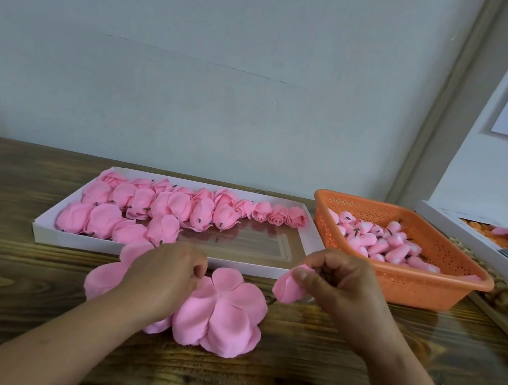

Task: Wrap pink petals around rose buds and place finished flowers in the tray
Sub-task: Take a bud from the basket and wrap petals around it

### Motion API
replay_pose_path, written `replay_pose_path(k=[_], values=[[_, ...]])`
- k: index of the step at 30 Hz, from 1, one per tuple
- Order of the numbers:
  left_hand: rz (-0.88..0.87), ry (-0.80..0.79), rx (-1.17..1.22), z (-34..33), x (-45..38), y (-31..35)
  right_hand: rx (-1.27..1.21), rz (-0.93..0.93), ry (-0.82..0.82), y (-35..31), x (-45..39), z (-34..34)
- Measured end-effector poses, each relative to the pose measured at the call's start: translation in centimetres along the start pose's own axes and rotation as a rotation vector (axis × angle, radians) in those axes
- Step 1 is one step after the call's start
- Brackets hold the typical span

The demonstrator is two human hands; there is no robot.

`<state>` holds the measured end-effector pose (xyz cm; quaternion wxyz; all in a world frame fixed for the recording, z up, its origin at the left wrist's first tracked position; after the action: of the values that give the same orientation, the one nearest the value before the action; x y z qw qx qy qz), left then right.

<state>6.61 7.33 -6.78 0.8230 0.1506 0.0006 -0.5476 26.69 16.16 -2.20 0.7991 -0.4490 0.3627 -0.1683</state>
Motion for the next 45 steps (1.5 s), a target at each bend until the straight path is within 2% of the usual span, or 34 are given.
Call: replay_pose_path(k=[4, 7, 12, 19, 27, 30, 33, 37, 40, 42, 45], values=[[0.0, -0.066, -0.07, -0.4, -0.4, 0.2, -0.016, 0.011, -0.002, -0.1, 0.0, -0.1], [0.008, -0.002, -0.045, -0.4, -0.3, 0.2, -0.006, 0.004, 0.013, 0.1, 0.0, 0.0], [0.004, -0.018, -0.068, -0.3, -0.2, 0.4, 0.017, -0.007, 0.032, 0.5, 0.1, -0.1], [-0.027, 0.095, 0.01, 0.8, 0.3, -0.1, -0.024, -0.046, 0.042, 1.1, 0.2, 0.2], [-0.11, 0.175, -0.044, 2.8, 0.7, 0.7, -0.056, -0.049, 0.058, 1.3, 0.2, 0.0], [-0.063, 0.118, 0.16, 3.4, 0.4, 0.6, -0.046, -0.046, 0.072, 1.3, 0.2, 0.2], [0.074, -0.066, 0.404, 2.5, 0.2, 0.4, -0.051, -0.033, 0.069, 1.1, 0.1, 0.0], [0.113, -0.233, 0.389, 1.4, 0.6, 1.0, -0.038, -0.008, 0.04, 0.9, 0.2, -0.7], [0.155, -0.223, 0.446, 1.5, 1.0, 1.5, -0.039, 0.004, 0.066, 0.7, 0.2, -0.8], [0.245, -0.175, 0.665, 1.5, 1.4, 1.6, -0.057, 0.03, 0.122, 0.3, 0.1, -0.7], [0.368, -0.277, 1.258, 0.5, 2.4, 2.6, -0.111, 0.072, 0.162, -0.6, -0.2, -1.2]])
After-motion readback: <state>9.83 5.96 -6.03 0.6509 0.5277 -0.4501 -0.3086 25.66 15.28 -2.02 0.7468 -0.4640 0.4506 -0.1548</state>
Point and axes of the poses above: each hand's wrist, its own x-axis away from the middle knuckle, its own z-axis out of the back of the hand, y = z × x, the point moved 5 cm from there along -x, towards the middle knuckle, and after that the axes turned 4 degrees about -x, right-handed, at the moved point
